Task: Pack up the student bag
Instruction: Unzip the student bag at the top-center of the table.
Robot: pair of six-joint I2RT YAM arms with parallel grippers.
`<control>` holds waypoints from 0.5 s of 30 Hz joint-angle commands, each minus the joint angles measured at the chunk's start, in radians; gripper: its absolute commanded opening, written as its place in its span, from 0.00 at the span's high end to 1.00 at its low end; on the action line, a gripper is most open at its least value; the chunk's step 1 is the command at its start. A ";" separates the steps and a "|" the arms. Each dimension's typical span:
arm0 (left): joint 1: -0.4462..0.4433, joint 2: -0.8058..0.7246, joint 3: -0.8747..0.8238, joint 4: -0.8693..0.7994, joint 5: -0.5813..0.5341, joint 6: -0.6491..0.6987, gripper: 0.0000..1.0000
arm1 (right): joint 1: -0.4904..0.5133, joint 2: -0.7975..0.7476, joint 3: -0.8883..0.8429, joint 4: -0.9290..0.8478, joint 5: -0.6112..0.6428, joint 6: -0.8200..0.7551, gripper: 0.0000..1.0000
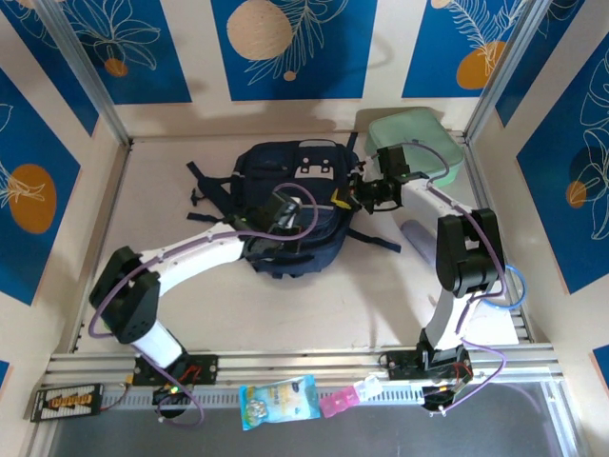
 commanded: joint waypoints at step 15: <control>-0.095 0.063 0.168 -0.060 0.194 0.125 1.00 | -0.034 -0.316 -0.204 -0.035 0.274 0.268 0.45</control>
